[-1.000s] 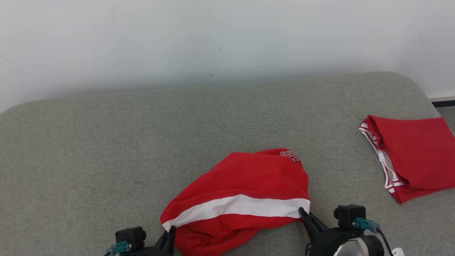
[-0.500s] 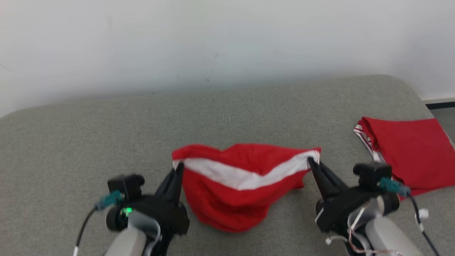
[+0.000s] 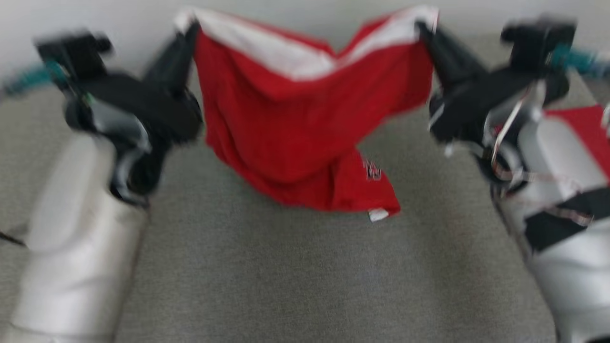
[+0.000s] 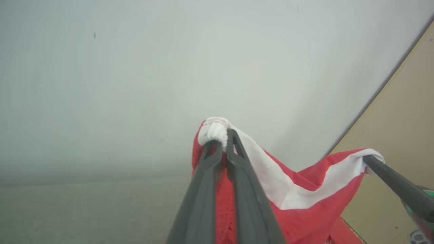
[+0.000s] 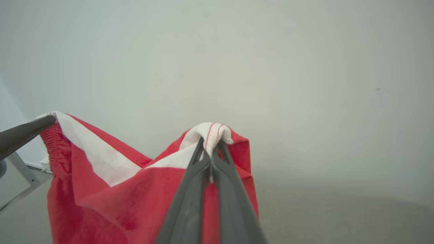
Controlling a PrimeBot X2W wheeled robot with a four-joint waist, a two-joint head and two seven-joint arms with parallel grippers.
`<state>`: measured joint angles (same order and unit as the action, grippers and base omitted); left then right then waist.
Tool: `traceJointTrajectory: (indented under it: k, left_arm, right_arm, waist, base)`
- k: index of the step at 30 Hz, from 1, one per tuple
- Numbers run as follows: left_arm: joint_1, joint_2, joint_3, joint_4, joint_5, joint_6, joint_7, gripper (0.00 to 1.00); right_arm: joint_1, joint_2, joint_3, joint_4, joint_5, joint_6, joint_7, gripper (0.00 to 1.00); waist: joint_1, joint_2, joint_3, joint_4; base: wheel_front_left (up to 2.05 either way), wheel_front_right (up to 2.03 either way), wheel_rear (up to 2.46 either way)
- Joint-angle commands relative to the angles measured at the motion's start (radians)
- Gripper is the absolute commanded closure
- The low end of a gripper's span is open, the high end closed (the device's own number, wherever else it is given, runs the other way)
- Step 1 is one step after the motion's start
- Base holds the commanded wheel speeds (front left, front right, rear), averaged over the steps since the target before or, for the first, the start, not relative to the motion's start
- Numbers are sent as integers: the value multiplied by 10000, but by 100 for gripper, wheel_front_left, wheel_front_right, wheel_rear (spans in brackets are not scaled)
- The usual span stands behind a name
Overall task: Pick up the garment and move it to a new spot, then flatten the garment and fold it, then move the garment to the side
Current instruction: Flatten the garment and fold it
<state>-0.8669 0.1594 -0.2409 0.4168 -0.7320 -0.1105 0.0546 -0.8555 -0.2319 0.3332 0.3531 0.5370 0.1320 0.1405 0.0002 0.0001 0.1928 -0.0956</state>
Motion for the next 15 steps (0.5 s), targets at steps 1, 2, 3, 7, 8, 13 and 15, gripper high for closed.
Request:
traceJointTrajectory:
  k: [1, 2, 3, 7, 8, 13, 15]
  left_arm:
    - [-773, 159, 221, -118, -127, 45, 147, 100]
    - [-1321, 255, 351, -180, -169, 117, 260, 100]
    - [-1801, 329, 453, -223, -179, 155, 338, 100]
    - [-3765, 406, 987, -308, -334, 364, 128, 100]
    - [-4190, 423, 1118, -298, -334, 371, -50, 100]
    - [-5644, 387, 1652, -214, -310, 250, -1303, 100]
    - [-5775, 350, 1752, -210, -345, 250, -1582, 100]
  right_arm:
    - [-834, 94, -138, 323, -118, -26, -49, 100]
    - [-1498, 142, -263, 588, -222, -24, -115, 100]
    - [-2093, 209, -393, 875, -307, -26, -188, 100]
    - [-4373, 469, -1157, 1921, -917, -24, -1106, 100]
    - [-4802, 557, -1264, 2130, -1101, -26, -1367, 100]
    - [-6550, 812, -2160, 3008, -1945, -26, -3254, 100]
    - [-6725, 839, -2351, 3187, -2116, -27, -3478, 100]
  waist:
    - [-2, -1, 2038, -566]
    - [-2, -1, 2432, -608]
    - [-2, -1, 2763, -629]
    - [-2, -1, 3963, -600]
    - [-2, -1, 4171, -579]
    - [-2, -1, 4774, -491]
    - [-2, -1, 4814, -464]
  base:
    - [0, 0, 0]
    - [0, 0, 0]
    - [0, 0, 0]
    - [0, 0, 0]
    - [0, 0, 0]
    - [0, 0, 0]
    - [0, 0, 0]
